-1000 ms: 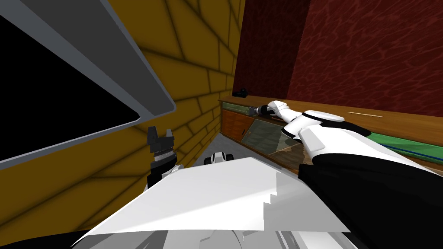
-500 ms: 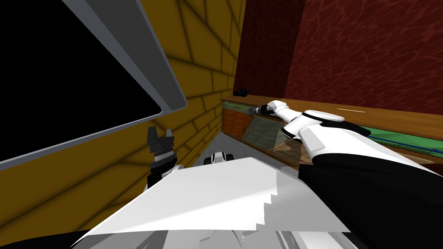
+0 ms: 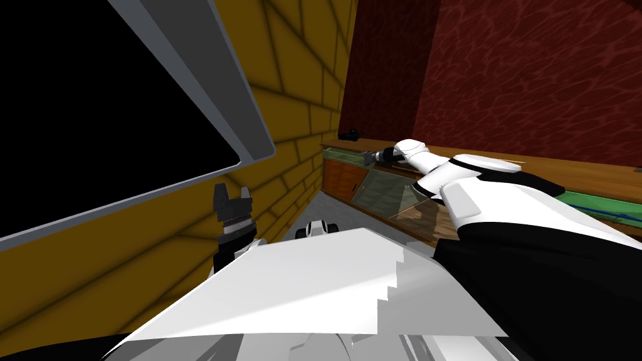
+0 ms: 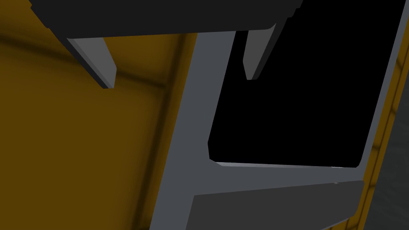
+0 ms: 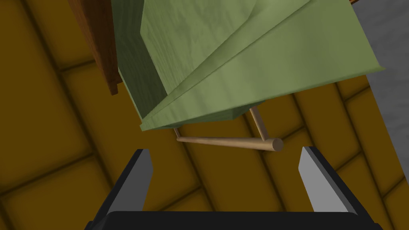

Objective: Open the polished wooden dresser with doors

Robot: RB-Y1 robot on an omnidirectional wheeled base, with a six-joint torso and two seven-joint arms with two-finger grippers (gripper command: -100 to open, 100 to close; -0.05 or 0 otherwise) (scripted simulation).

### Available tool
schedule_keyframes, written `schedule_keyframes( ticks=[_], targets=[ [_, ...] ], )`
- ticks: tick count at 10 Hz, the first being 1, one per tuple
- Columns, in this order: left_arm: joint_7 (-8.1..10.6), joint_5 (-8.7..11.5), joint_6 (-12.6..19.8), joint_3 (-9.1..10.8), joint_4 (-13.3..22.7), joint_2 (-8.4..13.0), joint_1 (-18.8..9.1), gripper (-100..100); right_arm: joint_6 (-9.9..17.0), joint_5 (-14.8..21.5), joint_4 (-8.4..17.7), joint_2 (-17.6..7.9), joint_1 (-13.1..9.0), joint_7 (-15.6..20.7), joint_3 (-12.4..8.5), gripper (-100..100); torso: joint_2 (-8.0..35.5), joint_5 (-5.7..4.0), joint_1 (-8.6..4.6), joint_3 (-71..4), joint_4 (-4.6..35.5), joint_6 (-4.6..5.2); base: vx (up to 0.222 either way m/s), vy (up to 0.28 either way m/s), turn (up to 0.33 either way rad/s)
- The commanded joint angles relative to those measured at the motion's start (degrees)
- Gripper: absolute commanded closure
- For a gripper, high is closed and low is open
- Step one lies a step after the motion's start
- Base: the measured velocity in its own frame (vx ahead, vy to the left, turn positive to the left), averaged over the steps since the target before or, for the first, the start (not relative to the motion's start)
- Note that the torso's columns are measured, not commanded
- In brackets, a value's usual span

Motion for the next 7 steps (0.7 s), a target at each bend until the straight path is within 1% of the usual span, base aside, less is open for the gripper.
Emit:
schedule_keyframes(
  ticks=[1,2,7],
  targets=[
    [0.00,0.0,0.0,0.00,0.0,0.0,0.0,0,-0.6,0.1,-0.6,-0.9,-0.7,-0.8,0.4,-100,0.1,0.01,0.04,0.0,0.0,0.00,0.014,0.015,-0.003],
    [0.00,0.0,0.0,0.00,0.0,0.0,0.0,0,-0.8,0.2,-0.6,-1.0,-0.8,-1.0,0.4,0,0.1,-0.01,-0.01,0.1,0.0,0.00,0.000,0.000,0.000],
    [0.00,0.0,0.0,0.00,0.0,0.0,0.0,0,-0.7,0.1,-0.6,-1.0,-0.8,-0.9,0.4,0,0.1,0.01,0.04,0.0,0.0,0.00,0.000,0.000,0.000]
  ],
)
